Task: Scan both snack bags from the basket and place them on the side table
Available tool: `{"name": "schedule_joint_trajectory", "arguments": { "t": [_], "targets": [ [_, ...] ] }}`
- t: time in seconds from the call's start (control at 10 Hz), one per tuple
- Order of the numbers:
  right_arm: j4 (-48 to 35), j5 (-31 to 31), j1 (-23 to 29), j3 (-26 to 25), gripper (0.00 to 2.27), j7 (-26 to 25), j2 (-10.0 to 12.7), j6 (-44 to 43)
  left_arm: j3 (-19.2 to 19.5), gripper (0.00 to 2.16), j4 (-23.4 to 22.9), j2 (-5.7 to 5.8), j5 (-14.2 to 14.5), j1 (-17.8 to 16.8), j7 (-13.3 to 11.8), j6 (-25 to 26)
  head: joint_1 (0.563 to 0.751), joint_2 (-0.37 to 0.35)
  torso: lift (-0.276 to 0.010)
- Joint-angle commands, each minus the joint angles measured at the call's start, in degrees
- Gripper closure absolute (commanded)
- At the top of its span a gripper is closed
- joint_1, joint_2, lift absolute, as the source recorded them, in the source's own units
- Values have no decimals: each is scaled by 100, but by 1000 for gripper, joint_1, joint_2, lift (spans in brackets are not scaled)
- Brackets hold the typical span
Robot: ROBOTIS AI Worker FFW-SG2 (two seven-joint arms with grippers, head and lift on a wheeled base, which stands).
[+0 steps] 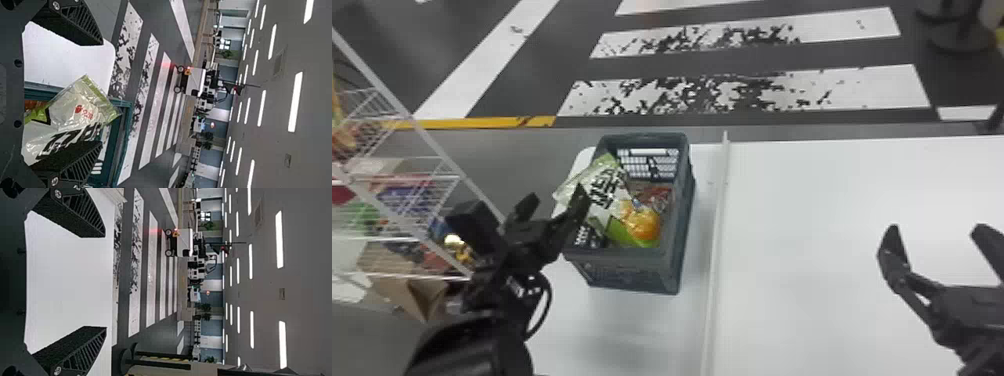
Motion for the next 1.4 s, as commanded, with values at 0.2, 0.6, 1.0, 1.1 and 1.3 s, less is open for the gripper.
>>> {"name": "schedule_joint_trajectory", "arguments": {
  "t": [0.2,0.6,1.0,1.1,1.3],
  "targets": [
    [0,4,0,0,87,6,14,16,-104,144,133,-15,-32,-147,-135,73,695,244,-75],
    [0,-5,9,-9,87,-3,14,16,-280,208,160,-15,-111,-296,-258,372,695,214,-75],
    [0,-5,9,-17,87,-3,14,34,-394,907,37,-15,-226,-253,-451,477,695,184,-75],
    [0,-5,9,-17,87,-3,14,16,-394,1153,-69,-15,-270,-253,-565,688,695,181,-75],
    [0,-5,9,-17,87,-3,14,16,-332,1362,-130,-15,-366,-253,-732,688,695,170,-75]
  ]
}}
